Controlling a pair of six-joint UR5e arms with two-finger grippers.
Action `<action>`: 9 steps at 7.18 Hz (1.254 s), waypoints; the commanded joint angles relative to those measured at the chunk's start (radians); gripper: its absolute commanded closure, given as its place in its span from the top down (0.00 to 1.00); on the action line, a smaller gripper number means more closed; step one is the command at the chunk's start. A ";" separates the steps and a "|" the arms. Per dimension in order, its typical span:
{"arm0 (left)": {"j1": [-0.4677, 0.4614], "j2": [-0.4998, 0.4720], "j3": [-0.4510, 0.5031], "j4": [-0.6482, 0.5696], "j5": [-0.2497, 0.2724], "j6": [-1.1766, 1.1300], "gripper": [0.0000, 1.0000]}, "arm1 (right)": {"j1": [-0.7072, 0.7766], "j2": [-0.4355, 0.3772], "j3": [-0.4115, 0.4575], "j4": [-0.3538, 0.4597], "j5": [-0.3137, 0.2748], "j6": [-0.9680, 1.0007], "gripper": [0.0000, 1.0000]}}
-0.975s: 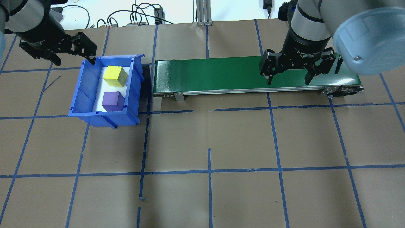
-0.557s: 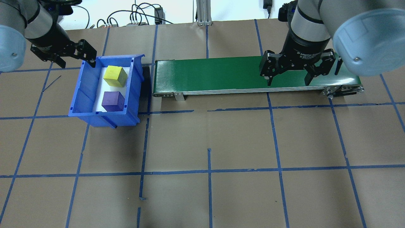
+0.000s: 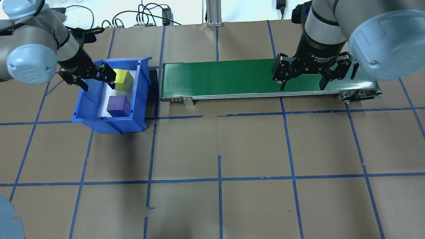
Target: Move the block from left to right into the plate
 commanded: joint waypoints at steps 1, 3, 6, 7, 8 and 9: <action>-0.001 -0.009 -0.086 0.063 -0.046 -0.032 1.00 | 0.000 -0.001 0.000 -0.001 0.000 0.000 1.00; 0.001 -0.036 -0.099 0.130 -0.041 -0.023 1.00 | 0.000 0.000 0.000 0.000 0.000 0.000 1.00; 0.001 -0.067 -0.080 0.158 -0.035 0.012 1.00 | 0.000 -0.001 0.000 0.000 0.000 0.000 1.00; 0.001 -0.073 -0.080 0.164 -0.035 0.009 1.00 | 0.000 -0.001 0.000 0.002 0.000 0.000 1.00; 0.001 -0.083 -0.086 0.180 -0.037 0.009 1.00 | 0.000 0.000 0.000 0.002 0.000 0.000 1.00; 0.001 -0.101 -0.094 0.198 -0.038 0.008 1.00 | 0.000 -0.001 0.005 0.002 0.000 0.001 1.00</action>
